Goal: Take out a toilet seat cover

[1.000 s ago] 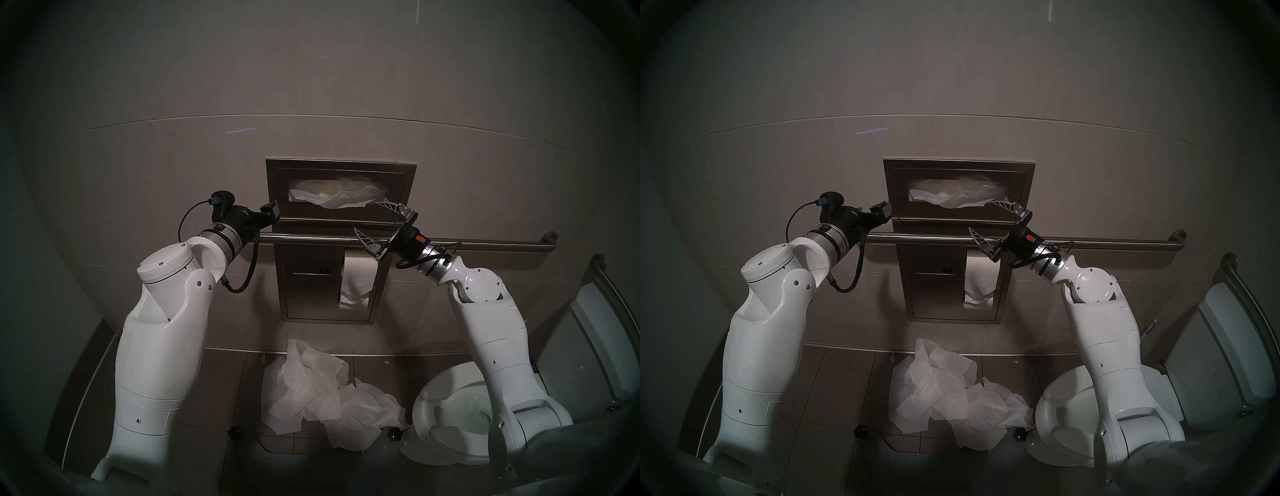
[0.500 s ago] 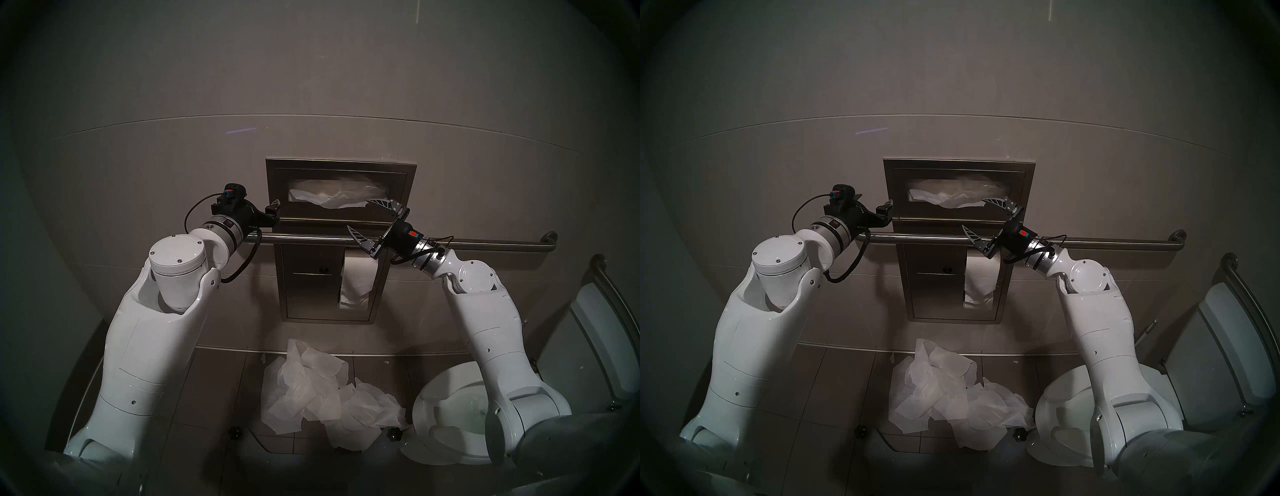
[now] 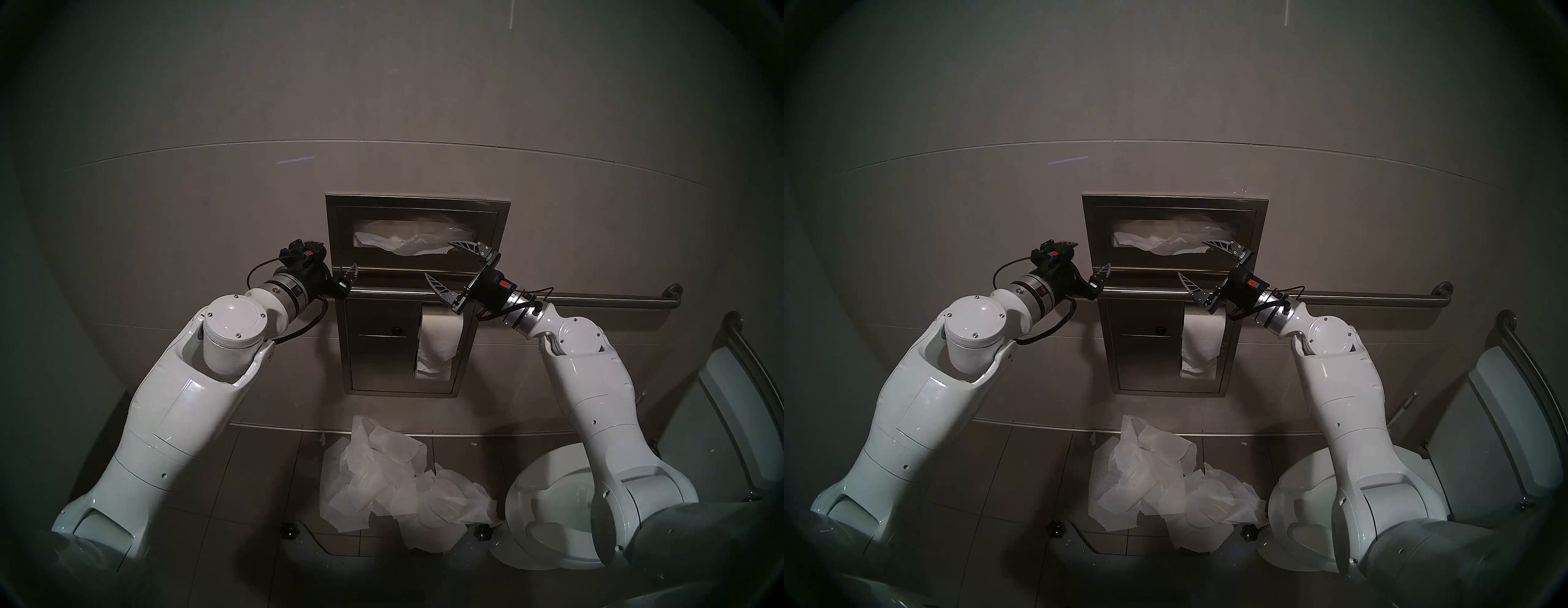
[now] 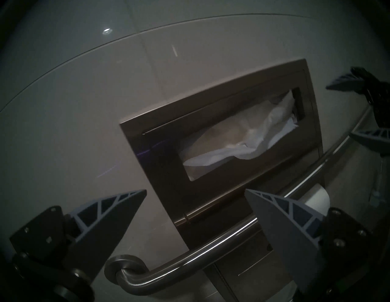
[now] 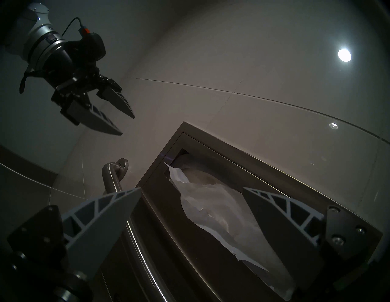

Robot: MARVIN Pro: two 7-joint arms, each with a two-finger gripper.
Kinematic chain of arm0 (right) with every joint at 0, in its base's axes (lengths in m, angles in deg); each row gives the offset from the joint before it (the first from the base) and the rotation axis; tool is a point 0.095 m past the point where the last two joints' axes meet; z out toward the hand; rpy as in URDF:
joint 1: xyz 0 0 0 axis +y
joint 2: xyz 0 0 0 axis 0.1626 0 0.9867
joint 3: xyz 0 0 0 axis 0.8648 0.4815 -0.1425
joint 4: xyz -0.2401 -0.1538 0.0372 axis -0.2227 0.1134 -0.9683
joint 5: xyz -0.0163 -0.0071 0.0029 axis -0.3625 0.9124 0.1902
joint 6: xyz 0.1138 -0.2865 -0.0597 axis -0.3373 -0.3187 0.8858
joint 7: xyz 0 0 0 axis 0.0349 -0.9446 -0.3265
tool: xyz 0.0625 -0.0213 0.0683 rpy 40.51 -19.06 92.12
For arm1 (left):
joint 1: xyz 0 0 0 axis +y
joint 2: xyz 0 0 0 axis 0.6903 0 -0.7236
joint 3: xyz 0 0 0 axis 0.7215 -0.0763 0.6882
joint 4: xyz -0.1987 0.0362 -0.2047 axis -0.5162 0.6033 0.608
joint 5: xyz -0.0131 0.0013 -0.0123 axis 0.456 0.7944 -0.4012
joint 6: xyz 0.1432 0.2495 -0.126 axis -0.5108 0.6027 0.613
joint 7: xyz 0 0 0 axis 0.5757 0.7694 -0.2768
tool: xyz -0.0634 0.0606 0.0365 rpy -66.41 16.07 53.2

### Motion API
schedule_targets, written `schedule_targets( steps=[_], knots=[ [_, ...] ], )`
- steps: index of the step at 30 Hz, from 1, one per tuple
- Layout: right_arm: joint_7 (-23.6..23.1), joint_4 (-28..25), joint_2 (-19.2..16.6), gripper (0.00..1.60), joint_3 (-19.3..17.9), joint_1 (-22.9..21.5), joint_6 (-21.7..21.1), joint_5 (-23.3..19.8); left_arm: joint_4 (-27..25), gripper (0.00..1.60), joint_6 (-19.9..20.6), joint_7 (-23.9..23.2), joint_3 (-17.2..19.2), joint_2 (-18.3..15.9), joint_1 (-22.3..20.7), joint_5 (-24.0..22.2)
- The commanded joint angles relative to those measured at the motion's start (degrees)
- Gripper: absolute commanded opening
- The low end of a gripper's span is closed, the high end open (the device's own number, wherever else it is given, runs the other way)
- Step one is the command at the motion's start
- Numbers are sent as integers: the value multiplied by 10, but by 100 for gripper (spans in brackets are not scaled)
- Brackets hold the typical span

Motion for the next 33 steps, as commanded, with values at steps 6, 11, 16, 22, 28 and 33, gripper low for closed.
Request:
schedule_targets(
  steps=[6,11,16,22,28,33],
  knots=[
    [6,17,17,160,-4,-35,33,-10,37,160,-110,-40,-29,-28,-83,67],
    [4,30,21,160,-6,-41,47,-11,53,160,-141,-51,-36,-29,-93,87],
    [0,40,24,160,-3,-45,54,-12,71,160,-187,-74,-58,-49,-115,132],
    [1,65,23,160,-5,-66,51,-6,88,160,-234,-92,-67,-43,-135,181],
    [-1,90,14,160,-9,-91,48,-3,109,160,-268,-109,-79,-33,-159,221],
    [0,115,7,160,-14,-111,43,-5,147,160,-285,-118,-73,-11,-178,230]
  ],
)
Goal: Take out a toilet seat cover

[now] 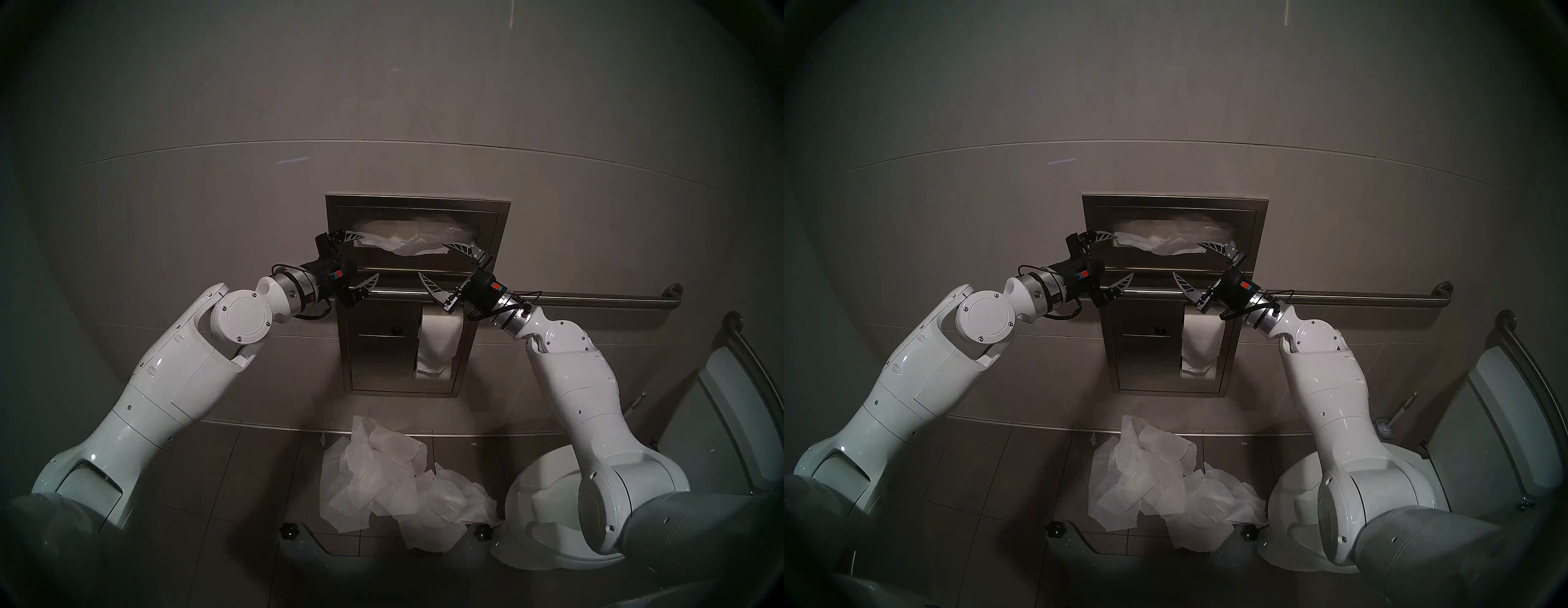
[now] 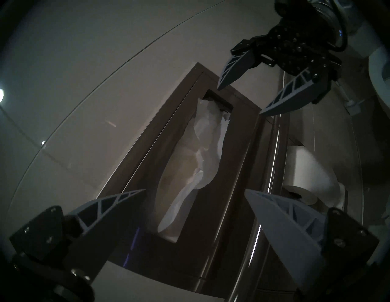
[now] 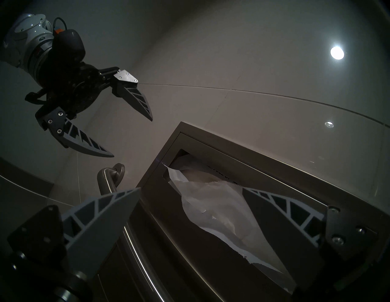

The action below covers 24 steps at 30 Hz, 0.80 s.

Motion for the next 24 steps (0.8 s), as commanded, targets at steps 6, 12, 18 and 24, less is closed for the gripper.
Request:
schedule_targets(
  steps=[6,12,18,24],
  knots=[
    [1,46,-13,160,-11,-70,4,-4,85,160,-55,-2,13,50,-81,20],
    [-4,74,-7,160,-11,-81,18,-13,136,160,-84,-2,11,70,-105,18],
    [-10,96,-6,160,-11,-93,29,-16,171,160,-114,-2,10,82,-122,19],
    [-19,114,-5,160,-12,-103,42,-20,202,160,-146,-2,7,91,-138,19]
  ],
)
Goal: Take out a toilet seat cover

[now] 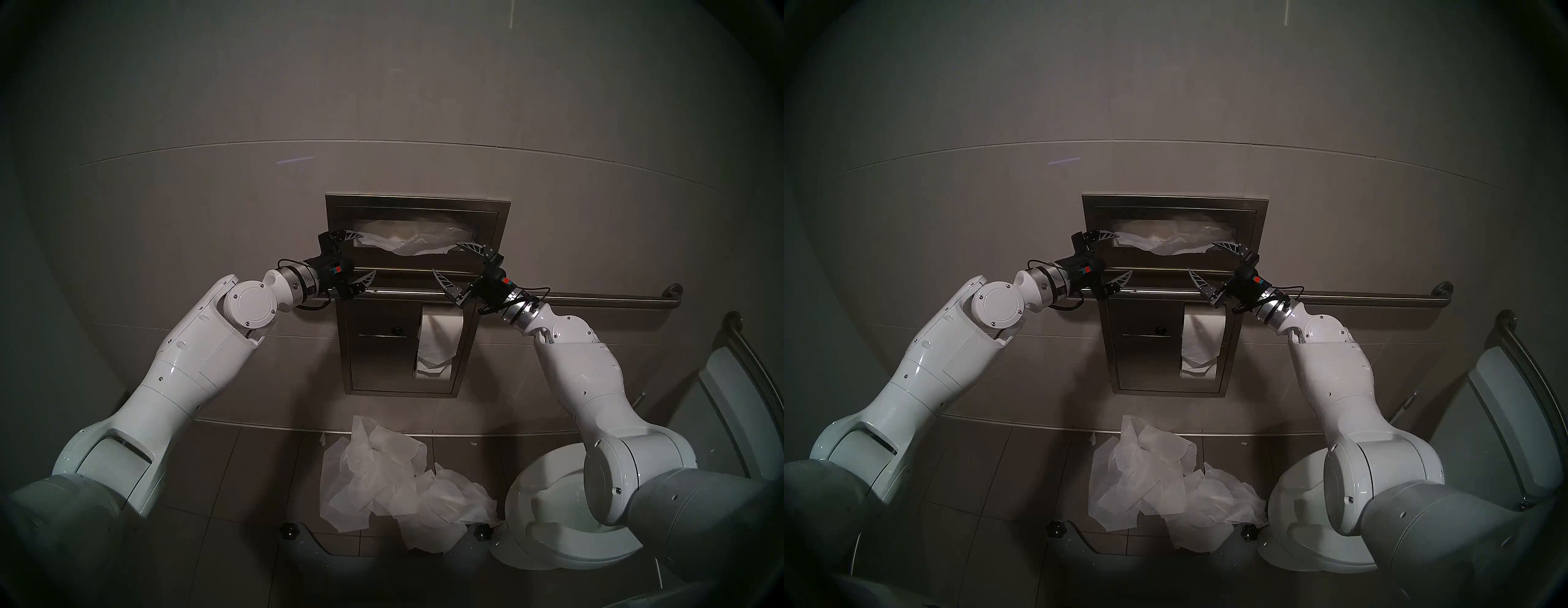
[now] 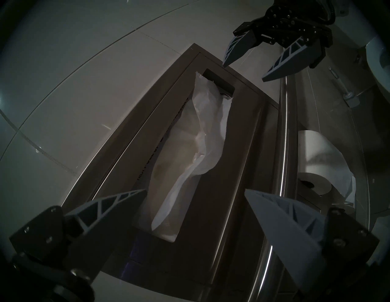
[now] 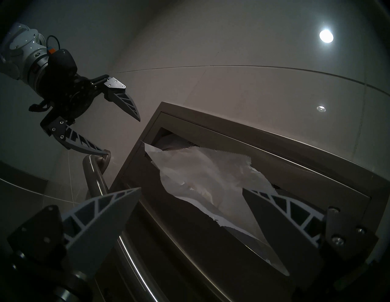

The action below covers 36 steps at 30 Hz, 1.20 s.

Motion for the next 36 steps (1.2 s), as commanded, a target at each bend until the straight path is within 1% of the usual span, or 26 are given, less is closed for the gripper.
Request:
schedule_targets(
  steps=[1,2,5,12,23,36],
  knots=[
    [-8,4,2,160,-4,-44,20,-13,15,160,-42,8,7,20,-57,-4],
    [-8,4,2,160,-4,-44,20,-13,15,160,-42,8,7,20,-57,-4],
    [-16,16,3,160,-6,-51,29,-17,33,160,-63,8,7,26,-66,-3],
    [-31,34,4,160,-9,-61,42,-23,57,160,-93,9,7,33,-76,-2],
    [-53,65,7,160,-16,-77,63,-33,87,160,-132,10,8,41,-89,-1],
    [-46,97,6,160,-9,-93,89,-36,111,160,-163,11,9,48,-99,1]
  ],
)
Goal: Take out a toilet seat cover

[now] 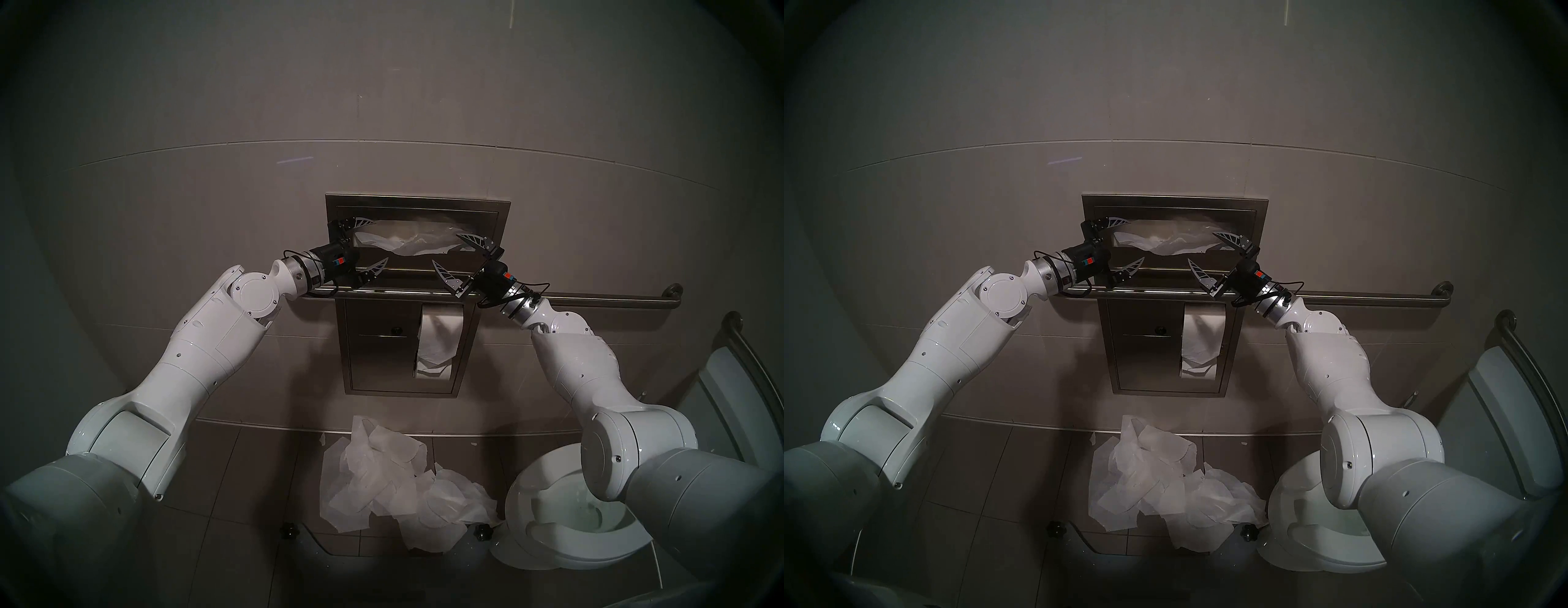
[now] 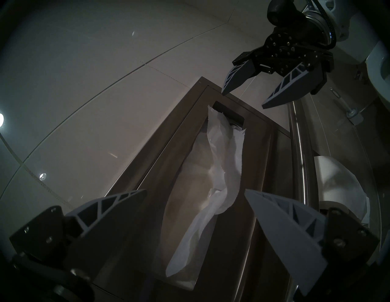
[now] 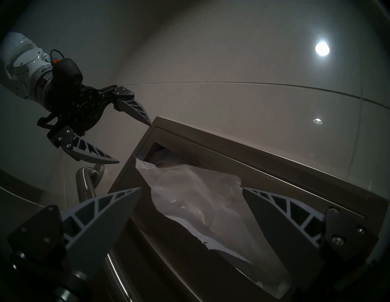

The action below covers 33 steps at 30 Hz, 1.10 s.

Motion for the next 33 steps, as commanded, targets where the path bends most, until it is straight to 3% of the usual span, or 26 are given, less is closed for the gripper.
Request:
schedule_targets(
  steps=[1,7,15,33],
  knots=[
    [-19,4,-3,160,3,-37,18,-9,1,160,-22,9,9,7,-38,-1],
    [-4,28,-38,160,-10,-38,13,-15,6,160,-29,9,10,9,-40,0],
    [2,70,-61,160,-6,-79,-5,-4,8,160,-32,7,11,9,-40,-1],
    [-12,89,-30,160,29,-140,-21,31,11,160,-36,6,12,10,-39,-1]
  ],
)
